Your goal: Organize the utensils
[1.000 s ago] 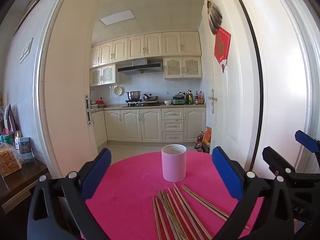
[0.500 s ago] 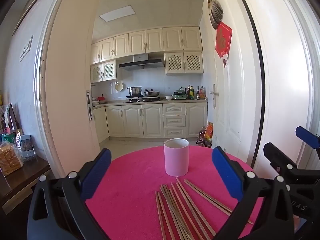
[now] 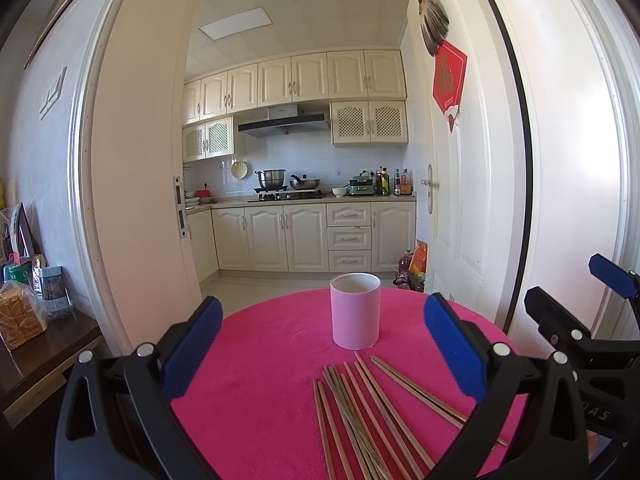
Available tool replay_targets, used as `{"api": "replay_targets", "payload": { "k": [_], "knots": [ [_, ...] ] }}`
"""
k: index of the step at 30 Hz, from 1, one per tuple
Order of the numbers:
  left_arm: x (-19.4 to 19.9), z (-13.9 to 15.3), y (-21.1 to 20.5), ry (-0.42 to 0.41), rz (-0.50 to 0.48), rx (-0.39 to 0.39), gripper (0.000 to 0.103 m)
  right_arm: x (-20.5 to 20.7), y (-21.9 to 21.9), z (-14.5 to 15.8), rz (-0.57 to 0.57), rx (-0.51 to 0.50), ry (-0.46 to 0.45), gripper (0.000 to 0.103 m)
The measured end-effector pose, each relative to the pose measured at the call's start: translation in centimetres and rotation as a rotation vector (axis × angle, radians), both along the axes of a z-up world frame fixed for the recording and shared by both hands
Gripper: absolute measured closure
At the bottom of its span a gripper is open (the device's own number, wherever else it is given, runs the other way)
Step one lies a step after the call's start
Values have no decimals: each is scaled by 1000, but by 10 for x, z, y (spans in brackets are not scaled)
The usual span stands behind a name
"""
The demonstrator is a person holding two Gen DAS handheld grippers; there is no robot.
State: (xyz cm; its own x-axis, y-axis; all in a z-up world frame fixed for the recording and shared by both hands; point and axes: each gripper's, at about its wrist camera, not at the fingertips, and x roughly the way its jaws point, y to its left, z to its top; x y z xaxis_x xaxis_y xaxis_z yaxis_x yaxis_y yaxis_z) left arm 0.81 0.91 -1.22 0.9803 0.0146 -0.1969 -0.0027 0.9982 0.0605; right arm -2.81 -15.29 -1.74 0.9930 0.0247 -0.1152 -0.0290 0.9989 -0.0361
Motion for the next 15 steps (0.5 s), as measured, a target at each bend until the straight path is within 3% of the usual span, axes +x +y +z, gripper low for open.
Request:
{"api": "replay_targets", "payload": {
  "k": [15],
  "knots": [
    [-1,-1,1,5,3,-1,4,0,4,1,2,2,4,6]
  ]
}}
